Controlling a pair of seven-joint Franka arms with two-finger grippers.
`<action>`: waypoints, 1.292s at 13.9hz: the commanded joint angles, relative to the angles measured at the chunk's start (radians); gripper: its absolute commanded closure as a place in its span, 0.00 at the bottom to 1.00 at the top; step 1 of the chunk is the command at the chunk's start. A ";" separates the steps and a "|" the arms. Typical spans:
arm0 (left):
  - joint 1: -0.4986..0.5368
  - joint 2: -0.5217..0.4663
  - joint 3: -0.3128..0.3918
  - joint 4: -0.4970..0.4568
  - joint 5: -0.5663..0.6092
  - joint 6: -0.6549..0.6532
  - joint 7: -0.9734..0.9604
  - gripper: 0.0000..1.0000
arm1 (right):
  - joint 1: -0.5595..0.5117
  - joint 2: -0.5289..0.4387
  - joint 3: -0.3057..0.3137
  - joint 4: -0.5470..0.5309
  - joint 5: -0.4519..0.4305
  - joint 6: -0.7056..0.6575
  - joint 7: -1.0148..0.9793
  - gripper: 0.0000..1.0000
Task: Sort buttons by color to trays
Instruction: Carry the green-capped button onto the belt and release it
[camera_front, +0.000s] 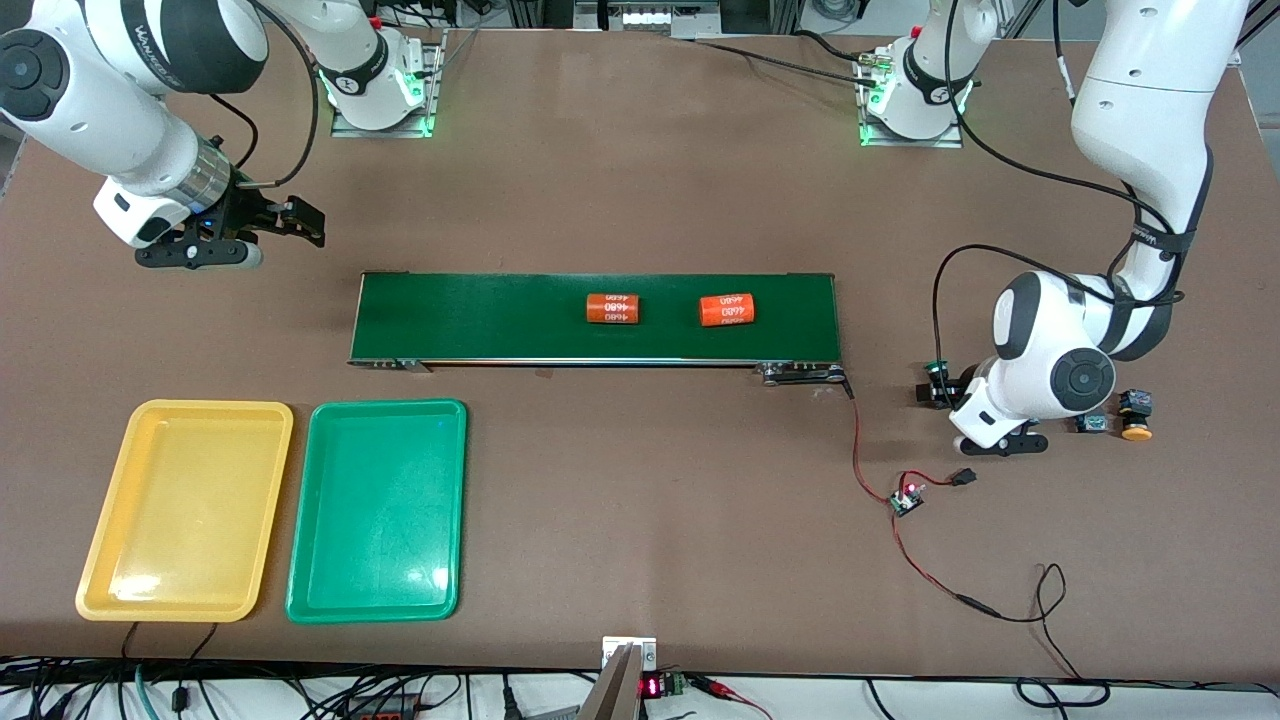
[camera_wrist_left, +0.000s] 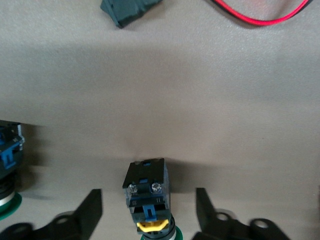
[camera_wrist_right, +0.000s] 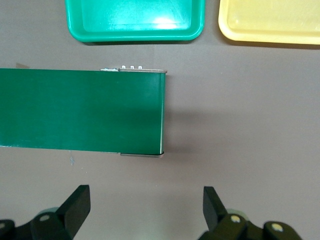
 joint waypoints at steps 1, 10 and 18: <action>-0.021 -0.002 0.015 -0.004 -0.004 0.008 -0.027 0.72 | -0.008 0.001 0.006 0.011 0.008 -0.012 -0.021 0.00; -0.020 -0.194 -0.168 0.019 -0.005 -0.251 -0.025 0.80 | -0.019 0.000 0.004 0.014 0.008 -0.021 -0.023 0.00; -0.072 -0.159 -0.370 -0.039 -0.136 -0.147 -0.244 0.80 | -0.022 -0.003 0.006 0.023 0.008 -0.036 -0.020 0.00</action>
